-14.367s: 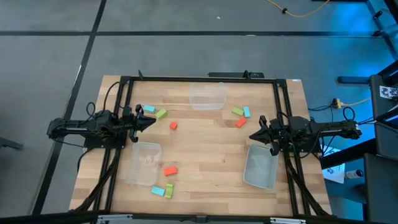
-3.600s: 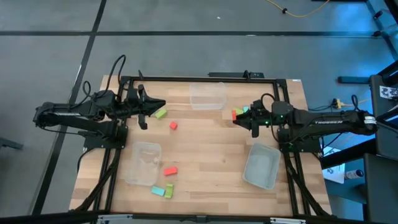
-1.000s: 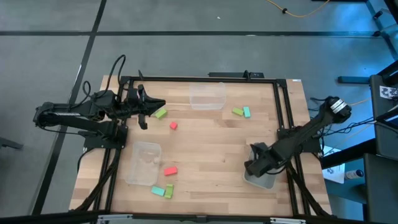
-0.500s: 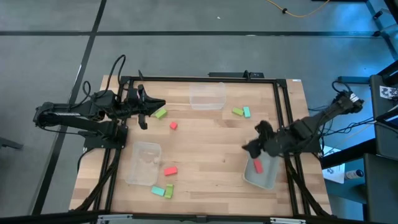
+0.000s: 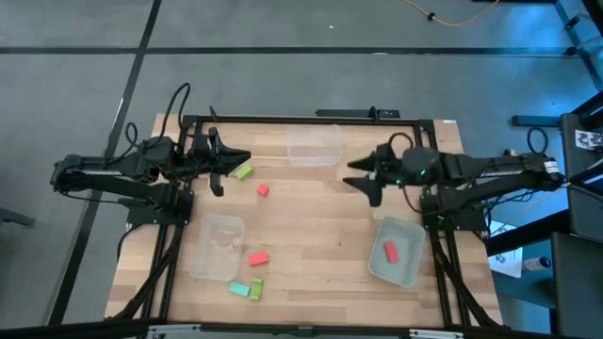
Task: Sort & place blocks by color
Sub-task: Put the top orange block into the gray bin
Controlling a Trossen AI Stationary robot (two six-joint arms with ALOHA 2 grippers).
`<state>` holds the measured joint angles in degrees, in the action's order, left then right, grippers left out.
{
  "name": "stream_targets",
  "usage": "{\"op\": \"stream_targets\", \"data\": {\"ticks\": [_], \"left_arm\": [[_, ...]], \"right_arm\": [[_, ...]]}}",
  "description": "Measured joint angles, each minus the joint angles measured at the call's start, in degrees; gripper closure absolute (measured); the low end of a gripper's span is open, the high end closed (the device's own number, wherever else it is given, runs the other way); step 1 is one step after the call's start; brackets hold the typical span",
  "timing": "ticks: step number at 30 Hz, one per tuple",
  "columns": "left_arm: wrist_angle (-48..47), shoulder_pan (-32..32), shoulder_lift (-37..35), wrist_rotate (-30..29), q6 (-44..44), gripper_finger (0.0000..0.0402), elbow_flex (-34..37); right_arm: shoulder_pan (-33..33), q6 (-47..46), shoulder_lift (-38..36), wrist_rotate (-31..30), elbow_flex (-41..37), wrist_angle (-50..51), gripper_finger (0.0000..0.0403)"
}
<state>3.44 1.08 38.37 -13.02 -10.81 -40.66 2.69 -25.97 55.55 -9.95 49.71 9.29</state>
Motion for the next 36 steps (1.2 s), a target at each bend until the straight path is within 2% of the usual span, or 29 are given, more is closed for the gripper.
{"op": "stream_targets", "data": {"ticks": [4, 7, 16, 22, 36], "left_arm": [[-0.01, 0.0, 0.0, -0.83, 0.0, 0.0374, 0.0], [-0.01, 0.02, 0.0, -1.08, -0.02, 0.0374, 0.0], [-0.01, 0.0, -0.01, -1.48, -0.02, 0.0374, 0.0], [-0.04, 0.0, -0.01, -1.48, -0.05, 0.0374, 0.0], [-1.33, 0.02, 0.01, -1.35, 0.61, 0.0374, 0.0]], "right_arm": [[-1.73, 4.57, -3.21, 5.42, -1.81, -5.56, 0.0134], [-1.81, 6.13, -5.75, 6.03, -5.24, -6.51, 0.0166], [-3.75, 5.12, -13.62, 11.3, -19.92, -22.45, 0.0302], [-3.73, 11.11, -14.14, 14.07, -20.92, -20.19, 0.0393], [-3.71, 12.82, -13.7, 15.66, -20.92, -21.56, 0.0401]]}}
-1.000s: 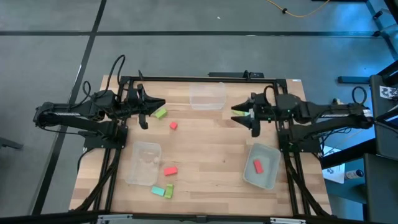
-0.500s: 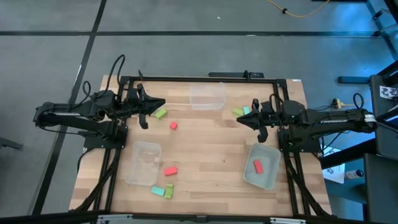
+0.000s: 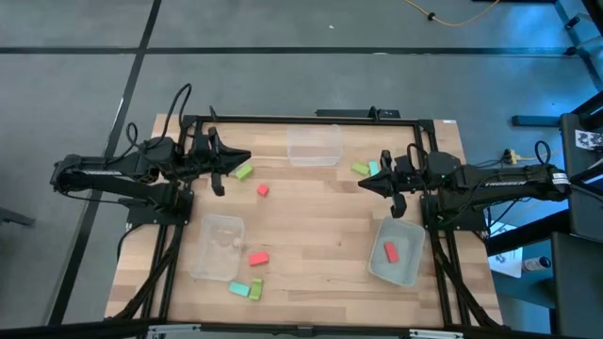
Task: Sort & place blocks by color
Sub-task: Put the top orange block into the gray bin
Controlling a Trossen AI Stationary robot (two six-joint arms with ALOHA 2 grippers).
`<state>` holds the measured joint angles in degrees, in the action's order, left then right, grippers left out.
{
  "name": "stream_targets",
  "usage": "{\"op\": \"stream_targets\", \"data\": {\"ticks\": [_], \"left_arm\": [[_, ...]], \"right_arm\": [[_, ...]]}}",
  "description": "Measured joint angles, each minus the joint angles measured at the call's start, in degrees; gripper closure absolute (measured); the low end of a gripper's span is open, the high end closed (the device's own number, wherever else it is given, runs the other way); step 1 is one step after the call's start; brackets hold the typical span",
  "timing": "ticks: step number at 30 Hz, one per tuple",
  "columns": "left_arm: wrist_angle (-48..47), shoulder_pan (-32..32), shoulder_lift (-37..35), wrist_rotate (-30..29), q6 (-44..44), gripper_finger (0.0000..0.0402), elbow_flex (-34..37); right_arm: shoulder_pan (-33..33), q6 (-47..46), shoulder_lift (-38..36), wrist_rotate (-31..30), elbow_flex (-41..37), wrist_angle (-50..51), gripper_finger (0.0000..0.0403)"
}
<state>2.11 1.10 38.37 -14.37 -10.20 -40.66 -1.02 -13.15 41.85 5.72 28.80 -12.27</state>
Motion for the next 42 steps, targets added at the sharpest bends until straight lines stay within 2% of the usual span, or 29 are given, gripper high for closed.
{"op": "stream_targets", "data": {"ticks": [4, 12, 17, 20, 23, 28, 32, 37, 42], "left_arm": [[-0.13, 0.02, 1.69, -0.3, -1.48, 0.0356, -0.02], [-1.66, 0.7, 6.11, -0.24, -6.0, 0.0252, -0.02], [-2.06, 2.29, 6.42, 0.37, -6.31, 0.0214, -0.35], [-5.83, 3.62, 6.78, 0.37, -6.96, 0.0207, -2.86], [-13.39, 6.04, 10.24, 0.33, -7.43, 0.0203, -7.84], [-30.45, 12.34, 19.8, 0.37, -13.35, 0.0202, -16.11], [-41.51, 16.65, 27.6, 3.46, -20.8, 0.0201, -18.1], [-45.27, 17.94, 34.77, 7.83, -26.57, 0.0202, -15.98], [-44.59, 16.1, 41.03, 8.16, -31.64, 0.02, -14.17]], "right_arm": [[0.0, -0.09, 0.02, -0.02, 0.0, 0.01, 0.0401], [0.0, -0.15, 0.02, -0.02, 0.0, 0.02, 0.0401], [0.0, -0.2, 0.02, -0.04, 0.0, 0.04, 0.0401], [0.0, -0.22, 0.02, -0.04, 0.0, 0.06, 0.0401], [0.02, -0.24, 0.02, -0.04, 0.0, 0.06, 0.0401], [0.02, -0.26, 0.04, -0.07, 0.0, 0.75, 0.0401], [0.02, -0.26, 0.04, -0.07, 0.0, 1.34, 0.0402], [0.02, -0.28, 0.04, -0.07, 0.0, 1.48, 0.0401], [0.02, -0.28, 0.04, -0.07, 0.0, 1.5, 0.0401]]}}
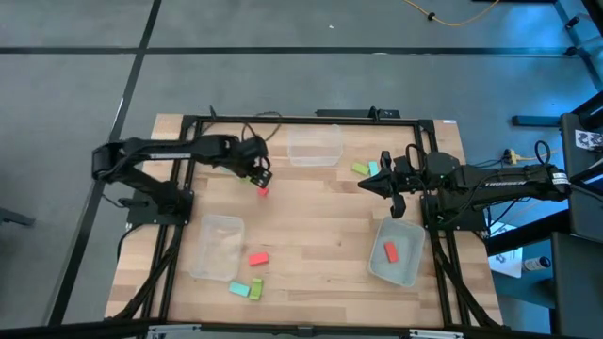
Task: Sort & place blocks by color
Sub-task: Put the top orange block into the gray bin
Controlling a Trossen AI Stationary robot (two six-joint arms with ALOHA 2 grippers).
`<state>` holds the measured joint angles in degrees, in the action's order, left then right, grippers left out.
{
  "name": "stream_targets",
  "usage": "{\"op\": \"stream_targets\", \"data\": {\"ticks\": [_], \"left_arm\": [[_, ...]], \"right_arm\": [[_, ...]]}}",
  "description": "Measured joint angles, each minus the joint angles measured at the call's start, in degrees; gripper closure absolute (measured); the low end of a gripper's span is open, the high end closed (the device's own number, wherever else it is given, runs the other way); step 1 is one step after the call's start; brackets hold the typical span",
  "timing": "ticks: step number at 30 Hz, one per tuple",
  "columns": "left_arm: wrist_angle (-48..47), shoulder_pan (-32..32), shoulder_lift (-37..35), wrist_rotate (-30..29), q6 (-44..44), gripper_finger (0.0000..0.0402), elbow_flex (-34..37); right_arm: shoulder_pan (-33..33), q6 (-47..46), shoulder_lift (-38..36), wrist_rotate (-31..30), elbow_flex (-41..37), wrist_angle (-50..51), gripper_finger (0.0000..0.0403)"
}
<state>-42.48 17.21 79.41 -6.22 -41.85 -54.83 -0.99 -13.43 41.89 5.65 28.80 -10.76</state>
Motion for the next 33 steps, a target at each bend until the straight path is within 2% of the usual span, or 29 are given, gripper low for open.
{"op": "stream_targets", "data": {"ticks": [11, 22, 33], "left_arm": [[5.41, -4.45, 10.42, 2.59, -6.55, 0.0202, 0.09], [4.95, -5.02, 11.44, -0.15, -9.22, 0.0202, 0.11], [5.96, -5.04, 12.12, -0.27, -10.53, 0.0203, 0.13]], "right_arm": [[0.0, -1.53, 0.0, -0.02, 0.0, 2.78, 0.0402], [0.0, -1.45, 0.0, 0.0, 0.0, 2.89, 0.0402], [-0.02, -1.3, -0.02, 0.0, 0.0, 3.04, 0.0402]]}}
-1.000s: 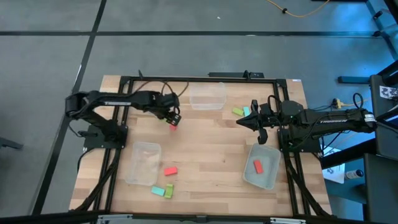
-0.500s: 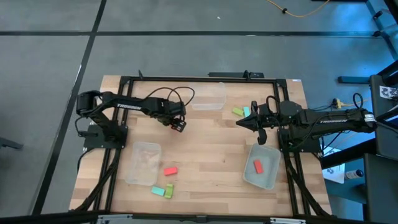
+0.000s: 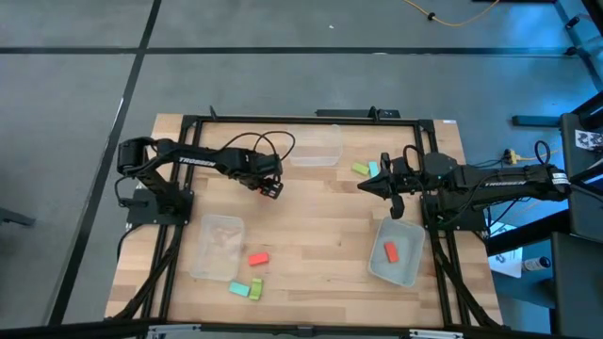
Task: Sort & place blocks by color
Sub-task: Put the top orange block into the gray bin
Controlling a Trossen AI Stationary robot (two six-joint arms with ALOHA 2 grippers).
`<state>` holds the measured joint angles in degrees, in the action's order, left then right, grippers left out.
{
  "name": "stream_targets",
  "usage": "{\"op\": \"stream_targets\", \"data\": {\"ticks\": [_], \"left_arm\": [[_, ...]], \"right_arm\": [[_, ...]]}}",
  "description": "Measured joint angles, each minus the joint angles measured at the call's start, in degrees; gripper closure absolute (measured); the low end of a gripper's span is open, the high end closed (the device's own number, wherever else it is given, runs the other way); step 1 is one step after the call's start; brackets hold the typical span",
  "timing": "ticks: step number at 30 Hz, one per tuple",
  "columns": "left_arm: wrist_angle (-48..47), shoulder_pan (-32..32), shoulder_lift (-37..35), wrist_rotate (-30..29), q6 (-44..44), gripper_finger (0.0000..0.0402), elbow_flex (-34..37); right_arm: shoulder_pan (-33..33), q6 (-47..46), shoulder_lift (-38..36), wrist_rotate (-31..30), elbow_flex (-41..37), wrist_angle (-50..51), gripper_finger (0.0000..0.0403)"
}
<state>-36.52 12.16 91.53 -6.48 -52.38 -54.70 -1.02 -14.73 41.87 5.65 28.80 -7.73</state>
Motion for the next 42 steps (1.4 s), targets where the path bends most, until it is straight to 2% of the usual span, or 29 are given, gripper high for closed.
{"op": "stream_targets", "data": {"ticks": [21, 42], "left_arm": [[1.47, -1.73, 4.09, -0.03, -1.37, 0.0203, 0.0], [3.63, -1.68, 4.09, 0.37, 5.37, 0.0203, 0.0]], "right_arm": [[0.0, 0.08, 0.0, 0.0, 0.02, -0.11, 0.0402], [0.02, 0.19, 0.0, 0.02, 0.02, -0.13, 0.0402]]}}
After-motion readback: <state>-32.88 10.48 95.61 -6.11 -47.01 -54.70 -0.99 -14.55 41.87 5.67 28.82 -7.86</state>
